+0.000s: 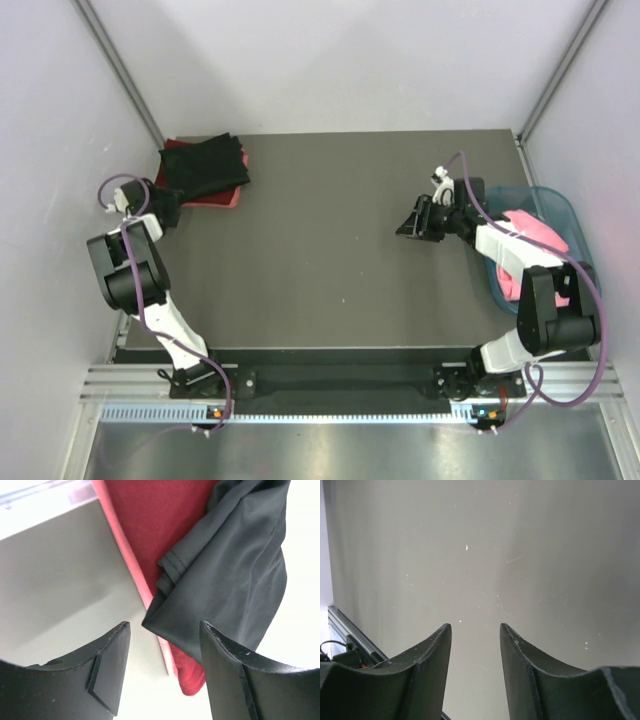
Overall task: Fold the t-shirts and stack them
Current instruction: Neatly place the folded tshirt to the corner
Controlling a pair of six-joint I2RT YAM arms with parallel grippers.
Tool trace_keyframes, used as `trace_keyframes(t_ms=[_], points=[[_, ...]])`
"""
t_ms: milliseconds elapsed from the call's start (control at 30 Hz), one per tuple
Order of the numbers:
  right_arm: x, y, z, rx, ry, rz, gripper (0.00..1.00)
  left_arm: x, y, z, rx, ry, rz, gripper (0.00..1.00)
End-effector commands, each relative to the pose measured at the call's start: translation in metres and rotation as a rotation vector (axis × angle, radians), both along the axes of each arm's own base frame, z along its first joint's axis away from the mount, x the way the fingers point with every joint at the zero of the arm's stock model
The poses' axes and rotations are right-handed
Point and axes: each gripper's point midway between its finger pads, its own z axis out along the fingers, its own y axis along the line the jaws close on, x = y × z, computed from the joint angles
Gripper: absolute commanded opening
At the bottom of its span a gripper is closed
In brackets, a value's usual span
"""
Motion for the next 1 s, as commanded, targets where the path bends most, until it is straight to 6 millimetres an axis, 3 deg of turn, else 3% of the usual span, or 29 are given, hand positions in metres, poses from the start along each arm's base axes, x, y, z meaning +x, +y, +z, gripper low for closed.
trace_keyframes(t_ms=[0,167,233,267,300,367,433,700,967], points=[[0.012,-0.004,0.02,0.011,-0.087,-0.012,0.44,0.021,-0.005,0.017,-0.004,-0.093,-0.012,0.62],[0.012,-0.006,0.019,0.01,-0.087,-0.016,0.45,0.02,0.004,0.019,0.05,-0.086,0.01,0.6],[0.012,-0.006,0.019,0.01,-0.087,-0.016,0.45,0.022,0.006,0.018,0.057,-0.074,0.008,0.53],[0.012,-0.005,0.019,0.01,-0.087,-0.015,0.45,0.022,0.007,0.016,0.06,-0.07,0.007,0.47],[0.013,-0.006,0.019,0.012,-0.086,-0.018,0.45,0.023,0.008,0.02,0.074,-0.077,0.004,0.3],[0.012,-0.006,0.019,0.011,-0.085,-0.017,0.45,0.023,0.014,0.025,0.098,-0.074,0.02,0.12],[0.013,-0.006,0.02,0.01,-0.089,-0.018,0.45,0.023,0.02,0.032,0.131,-0.054,0.026,0.0],[0.013,-0.007,0.018,0.012,-0.083,-0.021,0.45,0.014,0.05,0.045,0.219,-0.004,0.089,0.0],[0.011,-0.007,0.023,0.012,-0.094,-0.018,0.46,0.01,0.07,0.032,0.262,0.078,0.111,0.0]])
